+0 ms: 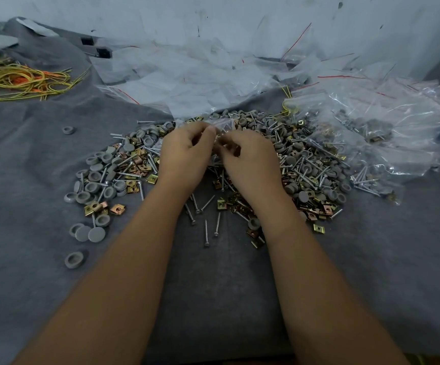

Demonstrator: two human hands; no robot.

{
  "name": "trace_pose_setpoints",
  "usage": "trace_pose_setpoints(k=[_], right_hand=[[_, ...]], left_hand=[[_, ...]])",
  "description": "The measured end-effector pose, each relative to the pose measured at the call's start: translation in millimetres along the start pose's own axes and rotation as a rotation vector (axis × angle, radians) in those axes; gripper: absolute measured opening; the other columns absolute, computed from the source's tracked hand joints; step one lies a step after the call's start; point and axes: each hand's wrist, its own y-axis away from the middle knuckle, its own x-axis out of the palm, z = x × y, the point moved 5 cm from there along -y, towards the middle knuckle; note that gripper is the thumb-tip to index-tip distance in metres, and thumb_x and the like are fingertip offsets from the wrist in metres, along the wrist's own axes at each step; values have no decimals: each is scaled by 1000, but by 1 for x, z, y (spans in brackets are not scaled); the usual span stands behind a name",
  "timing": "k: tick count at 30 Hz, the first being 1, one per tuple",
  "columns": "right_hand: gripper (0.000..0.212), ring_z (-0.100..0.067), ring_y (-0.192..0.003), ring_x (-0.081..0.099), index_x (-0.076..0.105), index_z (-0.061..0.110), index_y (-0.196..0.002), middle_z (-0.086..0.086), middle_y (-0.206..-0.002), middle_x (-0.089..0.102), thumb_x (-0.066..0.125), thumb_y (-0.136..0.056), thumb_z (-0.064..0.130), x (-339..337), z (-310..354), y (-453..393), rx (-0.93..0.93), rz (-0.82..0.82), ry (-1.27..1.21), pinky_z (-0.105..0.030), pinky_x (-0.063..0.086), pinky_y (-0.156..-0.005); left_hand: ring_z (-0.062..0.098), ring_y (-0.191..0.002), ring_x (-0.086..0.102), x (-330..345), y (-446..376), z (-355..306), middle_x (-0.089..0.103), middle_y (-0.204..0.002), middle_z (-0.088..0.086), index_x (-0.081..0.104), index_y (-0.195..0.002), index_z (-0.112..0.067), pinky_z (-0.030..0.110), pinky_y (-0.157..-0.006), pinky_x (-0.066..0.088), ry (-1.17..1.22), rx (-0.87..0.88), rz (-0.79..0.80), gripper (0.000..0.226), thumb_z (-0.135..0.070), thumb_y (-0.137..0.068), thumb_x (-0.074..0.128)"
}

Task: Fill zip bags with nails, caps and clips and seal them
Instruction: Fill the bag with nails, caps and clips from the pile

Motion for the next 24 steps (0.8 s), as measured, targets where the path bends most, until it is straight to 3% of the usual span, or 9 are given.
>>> trace_pose_setpoints(k=[2, 5, 9, 11, 13, 15, 18, 21, 24], right_hand=[[16, -20, -86, 60, 73, 15, -103, -3, -94, 70, 63, -91, 18, -1, 2, 0, 2, -12, -34, -39, 50, -76], [24, -18, -96, 63, 71, 16, -114, -2, -109, 71, 61, -93, 20, -6, 3, 2, 29, -71, -122, -35, 51, -84], [20, -5, -76, 58, 64, 27, -110, 11, -93, 65, 50, -96, 24, -20, -6, 3, 157, -253, -233, -26, 44, -62], [28, -7, -78, 57, 54, 28, -119, 10, -96, 62, 44, -95, 16, -26, -17, 3, 261, -320, -256, -25, 38, -61], [45, -13, -92, 58, 46, 27, -132, 4, -109, 59, 40, -92, 8, -26, -28, 1, 334, -256, -204, -27, 42, -67], [55, -20, -109, 55, 41, 26, -141, 0, -126, 56, 40, -91, 5, -22, -33, 0, 354, -128, -102, -38, 48, -85], [55, -27, -127, 44, 37, 23, -148, -6, -143, 47, 40, -95, 9, -9, -29, -1, 235, 80, 153, -44, 37, -106], [47, -32, -132, 37, 38, 20, -146, -10, -145, 44, 37, -99, 21, 4, -30, 2, 160, 256, 421, -45, 31, -109], [39, -32, -121, 47, 58, 15, -131, -10, -128, 55, 43, -95, 11, -1, -31, -1, 153, 195, 401, -44, 41, -100]], left_hand=[[-1, -49, 46, -2, -1, 1, 55, -52, -15, 66, -76, -31, 20, -50, 40, -17, -12, -31, 19, -27, -92, 57], [5, -51, 46, -6, -3, 5, 52, -55, -9, 67, -74, -25, 28, -54, 42, -64, -44, -101, 17, -24, -91, 61], [13, -56, 43, -12, -4, 9, 48, -59, -1, 64, -72, -12, 29, -57, 38, -13, -78, -178, 22, -23, -91, 59], [14, -56, 42, -12, -4, 10, 46, -59, 0, 63, -75, -7, 30, -57, 38, 0, -84, -183, 23, -23, -91, 59], [12, -54, 41, -12, -3, 9, 45, -56, -4, 61, -69, -13, 29, -57, 37, -5, -73, -168, 25, -24, -91, 59], [9, -52, 40, -11, -4, 9, 44, -55, -7, 59, -65, -20, 29, -56, 37, -12, -70, -159, 26, -25, -91, 60], [5, -50, 39, -11, -4, 11, 43, -54, -10, 58, -65, -21, 28, -55, 37, -8, -76, -153, 26, -26, -91, 60], [6, -50, 40, -9, -4, 11, 43, -53, -11, 57, -64, -23, 28, -55, 39, -15, -76, -133, 28, -25, -91, 60], [4, -48, 39, -8, -4, 11, 43, -52, -11, 53, -60, -26, 27, -54, 39, -29, -85, -117, 32, -25, -92, 60]])
